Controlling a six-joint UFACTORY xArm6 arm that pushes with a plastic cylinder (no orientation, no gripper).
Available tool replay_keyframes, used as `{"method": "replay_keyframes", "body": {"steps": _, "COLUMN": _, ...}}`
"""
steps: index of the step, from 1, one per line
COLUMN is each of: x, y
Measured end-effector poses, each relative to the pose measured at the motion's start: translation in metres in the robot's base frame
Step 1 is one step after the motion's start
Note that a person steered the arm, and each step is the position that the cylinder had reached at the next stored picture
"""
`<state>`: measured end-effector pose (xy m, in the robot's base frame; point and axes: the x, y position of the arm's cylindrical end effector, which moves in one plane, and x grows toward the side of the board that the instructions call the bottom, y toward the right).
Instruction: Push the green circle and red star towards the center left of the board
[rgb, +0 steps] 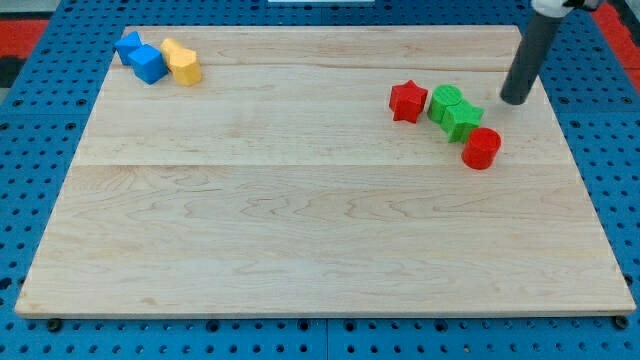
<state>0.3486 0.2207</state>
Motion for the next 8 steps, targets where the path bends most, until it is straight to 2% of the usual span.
{"method": "replay_keyframes", "body": {"steps": 1, "x": -0.003, "y": -0.078}}
{"method": "replay_keyframes", "body": {"steps": 2, "x": 0.018, "y": -0.135}}
{"method": "replay_keyframes", "body": {"steps": 3, "x": 0.024, "y": -0.139}}
{"method": "replay_keyframes", "body": {"steps": 5, "x": 0.087, "y": -0.143}}
{"method": "replay_keyframes", "body": {"steps": 6, "x": 0.082, "y": -0.19}}
{"method": "replay_keyframes", "body": {"steps": 7, "x": 0.056, "y": -0.278}}
{"method": "replay_keyframes", "body": {"steps": 8, "x": 0.025, "y": -0.206}}
